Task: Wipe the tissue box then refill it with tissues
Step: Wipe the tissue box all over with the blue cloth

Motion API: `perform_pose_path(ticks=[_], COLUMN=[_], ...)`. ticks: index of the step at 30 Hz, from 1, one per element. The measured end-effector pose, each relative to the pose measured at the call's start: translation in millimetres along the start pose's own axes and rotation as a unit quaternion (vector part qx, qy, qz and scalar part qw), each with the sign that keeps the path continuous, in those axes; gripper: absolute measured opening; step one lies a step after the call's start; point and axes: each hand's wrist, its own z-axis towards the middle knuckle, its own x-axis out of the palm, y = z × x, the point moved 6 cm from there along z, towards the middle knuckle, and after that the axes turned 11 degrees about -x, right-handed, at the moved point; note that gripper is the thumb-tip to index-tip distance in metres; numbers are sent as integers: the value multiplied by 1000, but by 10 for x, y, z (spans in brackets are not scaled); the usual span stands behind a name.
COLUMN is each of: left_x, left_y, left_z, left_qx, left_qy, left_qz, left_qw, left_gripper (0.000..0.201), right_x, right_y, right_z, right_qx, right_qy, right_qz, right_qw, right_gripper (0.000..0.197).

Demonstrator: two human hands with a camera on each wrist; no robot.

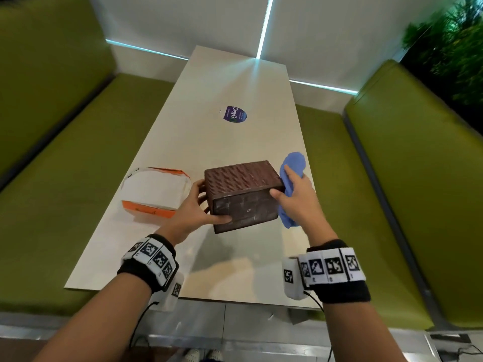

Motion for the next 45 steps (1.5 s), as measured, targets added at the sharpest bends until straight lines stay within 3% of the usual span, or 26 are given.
perform_pose_path(ticks=[3, 5, 10, 13, 18, 20, 22, 24, 26, 27, 29, 31, 34, 37, 39, 41, 43, 44, 45], left_x=[-46, -55, 26, 11, -21, -21, 10, 51, 119, 102, 72, 50, 84, 88, 59, 66, 41, 13, -2], left_y=[25, 41, 76, 126, 232, 286, 343, 389, 344, 352, 420, 495, 438, 464, 529, 527, 493, 484, 476], left_z=[12, 27, 35, 32, 1, 37, 77, 137, 102, 115, 129, 134, 137, 150, 186, 205, 189, 159, 145], left_qx=[7, 21, 32, 29, 26, 27, 26, 33, 73, 67, 47, 22, 31, 34, 26, 39, 55, 45, 59], left_qy=[-24, -39, -63, -94, -102, -108, -97, -101, -105, -105, -97, -74, -78, -86, -88, -77, -109, -117, -130], left_qz=[-8, 4, 63, 112, 131, 137, 143, 164, 164, 160, 147, 122, 118, 136, 149, 162, 159, 172, 220], left_qw=[1000, 999, 995, 989, 986, 984, 985, 981, 978, 979, 983, 989, 989, 986, 985, 983, 980, 977, 965], left_gripper=[108, 108, 107, 106, 115, 116, 113, 84, 22, 24, 58, 95, 115, 115, 105, 66, 22, 30, 54], right_x=[-5, 54, 763, 921, 602, 590, 749, 1072, 1359, 1405, 1325, 1116, 770, 744, 916, 1237, 1429, 1409, 1315], right_y=[382, 630, 911, 638, -39, -55, 152, 454, 612, 604, 463, 262, -75, -94, 133, 437, 514, 499, 453], right_z=[-112, -175, -160, -53, 142, 143, 58, -129, -304, -323, -221, -76, 147, 145, -36, -266, -381, -367, -313], right_qx=[-51, -81, -175, -136, -29, -22, -65, -153, -225, -252, -260, -229, -143, -109, -138, -215, -273, -285, -279], right_qy=[-103, -117, 33, 96, 35, 17, 12, 33, 72, 71, 53, 21, -30, -39, -56, -14, 21, 20, 11], right_qz=[-52, -61, -131, -191, -169, -187, -186, -161, -148, -159, -184, -210, -206, -207, -196, -210, -187, -192, -218], right_qw=[992, 988, 975, 967, 985, 982, 980, 975, 960, 952, 946, 950, 967, 971, 969, 954, 943, 939, 935], right_gripper=[51, 50, 57, 61, 51, 49, 48, 47, 42, 40, 40, 42, 41, 43, 43, 42, 40, 40, 42])
